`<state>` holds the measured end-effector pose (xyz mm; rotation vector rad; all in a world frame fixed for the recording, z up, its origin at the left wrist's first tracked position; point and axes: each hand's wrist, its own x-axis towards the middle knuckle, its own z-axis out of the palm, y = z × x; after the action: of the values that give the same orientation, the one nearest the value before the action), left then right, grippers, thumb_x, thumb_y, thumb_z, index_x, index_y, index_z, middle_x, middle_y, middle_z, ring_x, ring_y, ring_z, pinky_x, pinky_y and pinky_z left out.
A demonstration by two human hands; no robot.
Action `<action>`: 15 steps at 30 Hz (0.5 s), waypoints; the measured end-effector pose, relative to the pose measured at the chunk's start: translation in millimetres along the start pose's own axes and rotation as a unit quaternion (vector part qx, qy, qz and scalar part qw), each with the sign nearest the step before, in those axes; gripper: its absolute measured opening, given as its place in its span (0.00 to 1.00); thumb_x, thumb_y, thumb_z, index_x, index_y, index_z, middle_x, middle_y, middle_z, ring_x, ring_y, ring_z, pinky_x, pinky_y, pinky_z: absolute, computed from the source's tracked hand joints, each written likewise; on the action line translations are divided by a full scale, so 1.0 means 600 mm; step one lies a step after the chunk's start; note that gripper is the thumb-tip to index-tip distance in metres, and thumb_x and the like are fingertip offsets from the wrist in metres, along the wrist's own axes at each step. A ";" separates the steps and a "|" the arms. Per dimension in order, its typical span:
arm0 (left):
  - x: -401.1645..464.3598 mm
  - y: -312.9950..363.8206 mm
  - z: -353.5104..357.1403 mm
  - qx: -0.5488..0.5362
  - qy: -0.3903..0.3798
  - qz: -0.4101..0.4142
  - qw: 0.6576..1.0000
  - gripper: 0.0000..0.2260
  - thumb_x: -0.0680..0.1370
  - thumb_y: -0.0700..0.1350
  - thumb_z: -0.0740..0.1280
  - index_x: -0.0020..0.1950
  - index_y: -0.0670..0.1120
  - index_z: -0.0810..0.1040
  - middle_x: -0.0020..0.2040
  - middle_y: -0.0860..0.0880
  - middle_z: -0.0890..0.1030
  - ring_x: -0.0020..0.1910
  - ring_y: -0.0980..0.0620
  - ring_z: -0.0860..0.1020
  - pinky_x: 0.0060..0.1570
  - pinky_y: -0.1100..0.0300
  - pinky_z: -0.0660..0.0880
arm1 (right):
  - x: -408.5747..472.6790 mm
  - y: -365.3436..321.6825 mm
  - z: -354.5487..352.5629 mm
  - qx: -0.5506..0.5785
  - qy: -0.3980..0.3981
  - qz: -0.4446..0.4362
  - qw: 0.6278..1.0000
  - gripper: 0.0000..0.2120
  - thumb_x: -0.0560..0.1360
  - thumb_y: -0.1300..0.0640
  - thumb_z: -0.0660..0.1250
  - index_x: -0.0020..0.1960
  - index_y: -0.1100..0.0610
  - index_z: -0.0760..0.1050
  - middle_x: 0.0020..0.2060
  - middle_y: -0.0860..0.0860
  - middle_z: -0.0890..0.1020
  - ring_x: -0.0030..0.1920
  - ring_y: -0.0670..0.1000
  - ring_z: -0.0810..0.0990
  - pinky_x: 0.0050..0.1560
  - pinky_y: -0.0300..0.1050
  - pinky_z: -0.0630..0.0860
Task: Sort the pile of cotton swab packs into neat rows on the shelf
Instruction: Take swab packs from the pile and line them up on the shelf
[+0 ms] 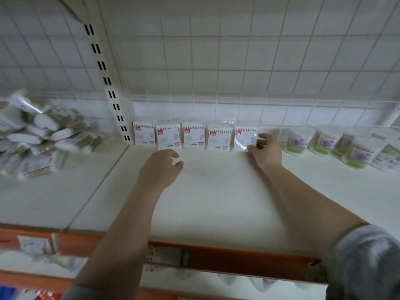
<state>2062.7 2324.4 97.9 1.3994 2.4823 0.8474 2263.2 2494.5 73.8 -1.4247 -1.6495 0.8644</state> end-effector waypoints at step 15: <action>-0.064 -0.058 -0.050 -0.010 0.049 -0.043 0.998 0.14 0.78 0.47 0.65 0.62 0.45 0.76 0.59 0.46 0.78 0.57 0.48 0.75 0.51 0.60 0.68 | -0.118 -0.056 0.010 -0.107 -0.086 -0.062 0.989 0.17 0.76 0.60 0.62 0.64 0.58 0.67 0.51 0.53 0.75 0.53 0.57 0.75 0.40 0.38 0.64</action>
<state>2045.9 2267.1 98.4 1.2621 2.5778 0.9433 2247.4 2419.7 91.8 -1.4033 -1.9888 0.7755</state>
